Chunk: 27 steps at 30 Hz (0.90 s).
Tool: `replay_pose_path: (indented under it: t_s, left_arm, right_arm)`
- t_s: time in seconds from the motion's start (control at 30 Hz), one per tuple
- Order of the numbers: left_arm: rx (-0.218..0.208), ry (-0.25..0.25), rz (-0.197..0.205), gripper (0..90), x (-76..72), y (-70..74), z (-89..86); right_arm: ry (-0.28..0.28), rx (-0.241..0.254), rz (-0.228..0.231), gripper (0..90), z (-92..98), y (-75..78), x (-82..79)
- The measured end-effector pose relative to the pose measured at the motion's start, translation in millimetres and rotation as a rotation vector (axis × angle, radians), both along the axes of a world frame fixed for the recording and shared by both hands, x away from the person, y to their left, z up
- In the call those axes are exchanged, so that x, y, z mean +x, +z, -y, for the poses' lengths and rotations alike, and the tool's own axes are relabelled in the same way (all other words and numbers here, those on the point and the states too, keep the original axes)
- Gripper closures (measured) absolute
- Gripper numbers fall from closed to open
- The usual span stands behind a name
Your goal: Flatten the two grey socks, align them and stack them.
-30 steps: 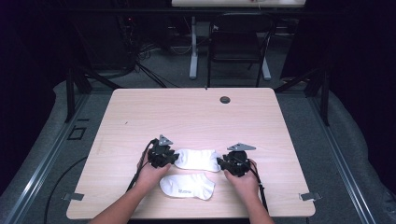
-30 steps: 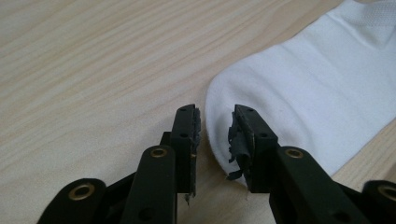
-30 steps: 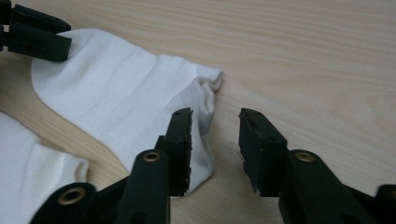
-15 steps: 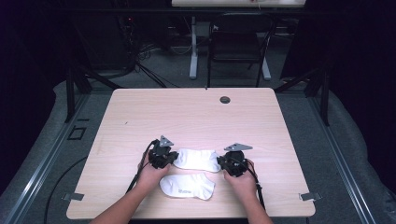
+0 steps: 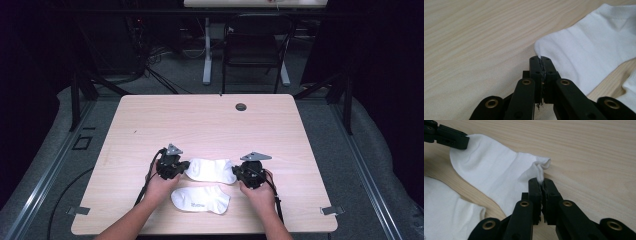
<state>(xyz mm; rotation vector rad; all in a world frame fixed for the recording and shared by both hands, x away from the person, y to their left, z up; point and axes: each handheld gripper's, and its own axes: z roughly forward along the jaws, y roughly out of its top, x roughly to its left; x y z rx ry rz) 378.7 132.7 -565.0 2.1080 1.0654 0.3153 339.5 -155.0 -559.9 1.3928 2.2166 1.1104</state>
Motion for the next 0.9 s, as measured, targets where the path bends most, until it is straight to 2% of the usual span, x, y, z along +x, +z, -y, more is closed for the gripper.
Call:
replay_pose_path:
  t_s: [0.13,0.23,0.33,0.6,0.77,0.9]
  left_arm:
    - [-0.009,-0.007,-0.001,89.1,-0.9,2.4,-1.2]
    - [-0.042,-0.002,0.003,89.0,-3.8,6.9,-2.6]
    - [-0.053,-0.006,0.007,89.0,-7.0,11.3,-4.6]
    - [-0.089,-0.014,0.009,89.0,-16.2,22.2,-13.3]
    - [-0.116,-0.032,0.011,89.0,-29.1,32.5,-21.4]
    - [-0.115,-0.047,0.028,89.0,-39.3,36.6,-24.2]
  right_arm:
    - [0.0,0.013,0.002,86.6,0.0,1.8,-1.1]
    - [0.007,0.034,0.015,86.5,-0.4,5.9,-3.2]
    - [0.008,0.059,0.018,86.5,-0.2,9.8,-5.8]
    - [0.03,0.079,0.031,86.5,-4.1,20.2,-11.4]
    - [0.065,0.081,0.029,86.5,-8.7,32.3,-18.5]
    - [0.075,0.09,0.029,86.6,-11.8,36.9,-21.8]
